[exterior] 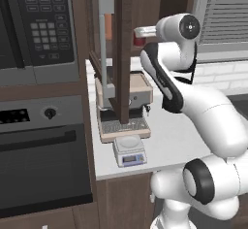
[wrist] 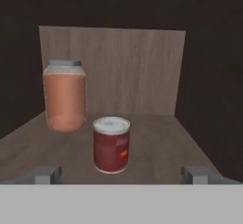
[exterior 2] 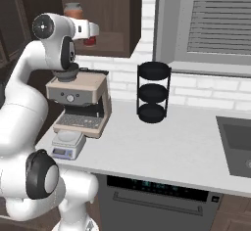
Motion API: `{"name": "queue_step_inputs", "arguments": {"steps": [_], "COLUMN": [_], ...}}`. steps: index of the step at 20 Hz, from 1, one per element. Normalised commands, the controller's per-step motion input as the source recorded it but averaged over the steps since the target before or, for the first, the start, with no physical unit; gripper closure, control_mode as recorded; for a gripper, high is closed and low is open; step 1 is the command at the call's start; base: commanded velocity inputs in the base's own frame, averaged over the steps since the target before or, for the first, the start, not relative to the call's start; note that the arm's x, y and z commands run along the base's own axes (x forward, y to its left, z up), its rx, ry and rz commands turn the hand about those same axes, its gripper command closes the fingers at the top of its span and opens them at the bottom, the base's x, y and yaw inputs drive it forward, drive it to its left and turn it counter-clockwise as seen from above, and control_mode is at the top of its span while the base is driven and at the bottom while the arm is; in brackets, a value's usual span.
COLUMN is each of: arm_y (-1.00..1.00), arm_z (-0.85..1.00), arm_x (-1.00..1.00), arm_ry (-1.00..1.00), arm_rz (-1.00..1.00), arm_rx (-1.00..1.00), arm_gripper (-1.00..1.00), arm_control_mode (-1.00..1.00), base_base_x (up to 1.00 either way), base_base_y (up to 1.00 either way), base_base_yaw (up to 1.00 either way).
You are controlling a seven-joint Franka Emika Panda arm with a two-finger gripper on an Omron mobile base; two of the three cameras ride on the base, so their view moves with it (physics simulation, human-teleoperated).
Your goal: Pick the canned food and place it on the digital scale for weighing, and close the cabinet.
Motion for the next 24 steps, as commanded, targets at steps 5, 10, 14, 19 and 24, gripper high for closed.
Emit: {"name": "queue_step_inputs", "arguments": {"steps": [5,10,14,19,24], "arm_y": [0.15,0.12,0.0,0.01,0.01], "arm_z": [-0.12,-0.07,-0.01,-0.12,-0.18], "arm_x": [0.43,0.45,0.39,0.31,0.25], "arm_ry": [0.0,0.02,0.04,0.01,0.0], "arm_rz": [0.0,0.0,0.0,0.0,0.0], "arm_rx": [0.0,0.0,0.0,0.0,0.0], "arm_gripper": [-1.0,-1.0,-1.0,-1.0,-1.0], "arm_control_mode": [-1.0,-1.0,-1.0,-1.0,-1.0], "base_base_x": [0.0,0.0,0.0,0.0,0.0], "base_base_y": [0.0,0.0,0.0,0.0,0.0], "base_base_yaw": [0.0,0.0,0.0,0.0,0.0]}}
